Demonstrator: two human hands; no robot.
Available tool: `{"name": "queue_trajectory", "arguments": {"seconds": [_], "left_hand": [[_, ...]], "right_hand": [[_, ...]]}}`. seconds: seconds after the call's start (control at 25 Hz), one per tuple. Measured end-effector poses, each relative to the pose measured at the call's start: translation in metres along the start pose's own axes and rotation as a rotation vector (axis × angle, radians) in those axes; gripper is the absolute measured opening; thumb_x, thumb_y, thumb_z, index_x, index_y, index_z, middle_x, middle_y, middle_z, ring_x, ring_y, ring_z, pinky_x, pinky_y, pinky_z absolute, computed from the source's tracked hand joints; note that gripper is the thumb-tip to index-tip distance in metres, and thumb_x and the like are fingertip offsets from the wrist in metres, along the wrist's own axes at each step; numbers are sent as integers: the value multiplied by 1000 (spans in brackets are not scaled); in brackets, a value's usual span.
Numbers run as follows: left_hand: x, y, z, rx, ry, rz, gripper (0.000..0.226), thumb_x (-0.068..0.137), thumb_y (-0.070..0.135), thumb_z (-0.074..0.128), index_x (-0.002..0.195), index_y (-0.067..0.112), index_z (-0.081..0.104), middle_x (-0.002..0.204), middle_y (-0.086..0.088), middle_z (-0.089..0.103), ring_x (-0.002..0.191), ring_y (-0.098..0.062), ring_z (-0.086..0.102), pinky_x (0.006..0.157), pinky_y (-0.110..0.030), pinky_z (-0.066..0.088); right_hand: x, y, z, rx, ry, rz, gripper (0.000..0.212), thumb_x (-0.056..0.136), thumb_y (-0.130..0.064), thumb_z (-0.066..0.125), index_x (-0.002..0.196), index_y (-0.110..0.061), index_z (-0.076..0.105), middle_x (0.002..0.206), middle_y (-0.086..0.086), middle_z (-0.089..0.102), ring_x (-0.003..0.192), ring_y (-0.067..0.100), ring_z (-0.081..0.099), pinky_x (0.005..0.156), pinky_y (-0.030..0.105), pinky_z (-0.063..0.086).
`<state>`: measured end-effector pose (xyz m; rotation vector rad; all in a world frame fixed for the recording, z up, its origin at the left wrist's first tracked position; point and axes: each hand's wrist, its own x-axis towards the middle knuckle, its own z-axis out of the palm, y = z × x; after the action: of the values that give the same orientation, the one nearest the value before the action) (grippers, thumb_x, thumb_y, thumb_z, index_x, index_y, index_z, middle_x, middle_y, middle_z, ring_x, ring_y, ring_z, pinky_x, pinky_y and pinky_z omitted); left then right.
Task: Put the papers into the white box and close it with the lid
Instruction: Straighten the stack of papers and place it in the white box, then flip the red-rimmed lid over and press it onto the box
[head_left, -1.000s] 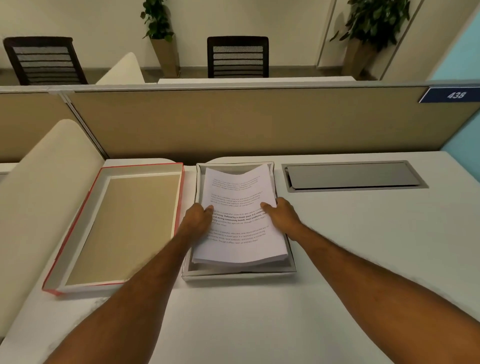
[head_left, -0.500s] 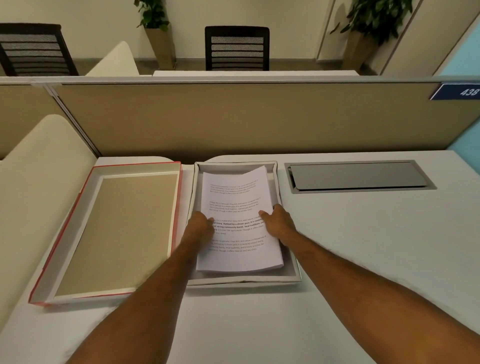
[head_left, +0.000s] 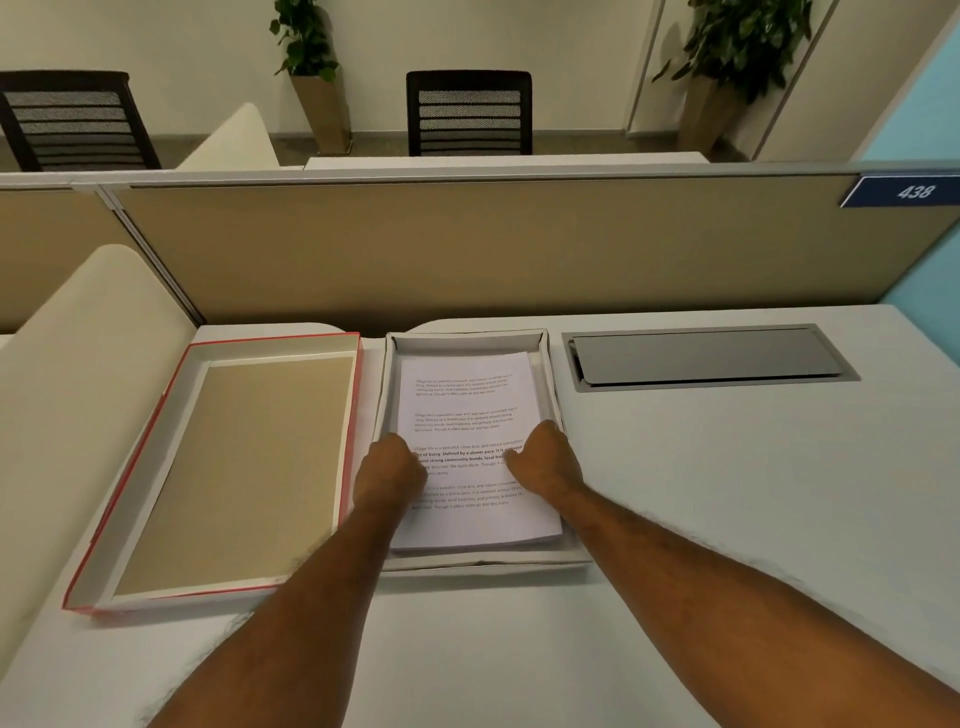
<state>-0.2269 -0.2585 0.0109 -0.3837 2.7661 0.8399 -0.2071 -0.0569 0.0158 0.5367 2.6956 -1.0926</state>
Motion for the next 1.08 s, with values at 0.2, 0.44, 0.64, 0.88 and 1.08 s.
{"name": "queue_trajectory", "arguments": {"seconds": [0.2, 0.44, 0.64, 0.88, 1.08], "left_hand": [[-19, -2, -11, 139, 36, 198, 19, 92, 27, 58, 105, 13, 54, 108, -7, 68, 73, -15, 60, 70, -31, 49], [-43, -29, -37, 268, 104, 413, 46, 92, 39, 53, 133, 18, 47, 135, -5, 58, 116, -26, 58, 91, -43, 50], [-58, -68, -63, 307, 157, 342, 56, 90, 45, 55, 136, 16, 43, 139, -7, 53, 123, -27, 52, 99, -43, 46], [-77, -121, -95, 294, 249, 244, 62, 90, 52, 52, 139, 15, 40, 145, -8, 48, 128, -28, 49, 104, -46, 43], [-90, -169, -106, 308, 294, 166, 62, 91, 51, 52, 138, 12, 41, 143, -10, 48, 127, -30, 48, 100, -48, 42]], "right_hand": [[-17, -4, -6, -175, 0, -66, 36, 88, -28, 66, 114, -4, 61, 113, 11, 69, 95, 25, 68, 76, 33, 58], [-43, -23, -29, -463, 46, -192, 34, 89, -39, 60, 109, -12, 62, 108, 6, 71, 85, 22, 68, 66, 29, 52], [-68, -53, -11, -510, -7, -319, 46, 90, -46, 57, 120, -12, 56, 119, 7, 67, 100, 26, 66, 80, 35, 55], [-101, -105, 36, -578, -51, -463, 54, 90, -50, 55, 127, -11, 52, 125, 10, 63, 112, 29, 60, 91, 42, 50], [-130, -134, 90, -618, -101, -598, 50, 88, -49, 58, 119, -10, 55, 116, 11, 65, 109, 30, 58, 84, 41, 50]]}}
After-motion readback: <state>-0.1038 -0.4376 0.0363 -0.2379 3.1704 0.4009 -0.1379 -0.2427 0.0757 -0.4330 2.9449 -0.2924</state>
